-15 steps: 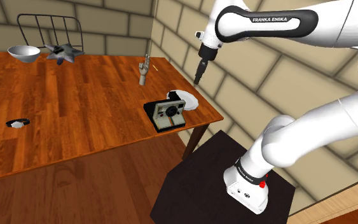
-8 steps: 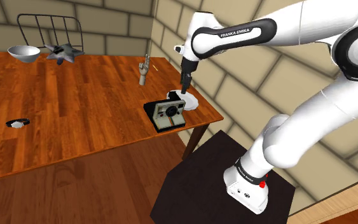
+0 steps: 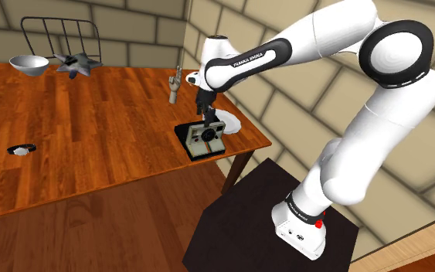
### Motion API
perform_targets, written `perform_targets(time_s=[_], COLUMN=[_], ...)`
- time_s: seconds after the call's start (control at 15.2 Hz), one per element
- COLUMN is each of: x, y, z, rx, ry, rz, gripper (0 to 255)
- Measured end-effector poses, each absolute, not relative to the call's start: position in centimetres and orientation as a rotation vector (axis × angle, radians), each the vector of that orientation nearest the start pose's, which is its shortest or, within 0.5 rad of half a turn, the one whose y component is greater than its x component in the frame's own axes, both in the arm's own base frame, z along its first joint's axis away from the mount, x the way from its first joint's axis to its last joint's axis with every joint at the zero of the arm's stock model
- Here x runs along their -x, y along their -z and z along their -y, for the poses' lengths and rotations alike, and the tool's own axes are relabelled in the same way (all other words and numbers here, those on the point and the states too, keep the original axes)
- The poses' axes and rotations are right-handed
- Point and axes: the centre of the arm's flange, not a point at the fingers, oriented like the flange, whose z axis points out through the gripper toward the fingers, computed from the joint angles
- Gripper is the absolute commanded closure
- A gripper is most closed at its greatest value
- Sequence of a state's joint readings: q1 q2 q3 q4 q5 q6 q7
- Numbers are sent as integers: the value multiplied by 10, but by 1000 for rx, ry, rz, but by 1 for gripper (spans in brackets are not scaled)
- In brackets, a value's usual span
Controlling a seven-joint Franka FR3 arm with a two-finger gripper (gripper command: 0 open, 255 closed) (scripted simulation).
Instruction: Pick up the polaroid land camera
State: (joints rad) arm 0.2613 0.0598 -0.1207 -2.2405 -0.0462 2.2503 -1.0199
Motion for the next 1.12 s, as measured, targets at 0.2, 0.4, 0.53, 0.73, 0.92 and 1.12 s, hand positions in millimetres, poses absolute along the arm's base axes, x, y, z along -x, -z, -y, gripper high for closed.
perform_targets(time_s=[0.2,0.4,0.53,0.73,0.92,1.12], x=[-526,-526,-527,-526,-526,-526], y=[-316,-300,-290,-282,-282,-282], z=[-80,-82,-82,-82,-82,-82], rx=[2557,2549,2548,2548,2548,2549], ry=[-108,-109,-109,-109,-105,-105], rz=[1854,1865,1867,1867,1868,1868], gripper=[0,0,0,255,255,255])
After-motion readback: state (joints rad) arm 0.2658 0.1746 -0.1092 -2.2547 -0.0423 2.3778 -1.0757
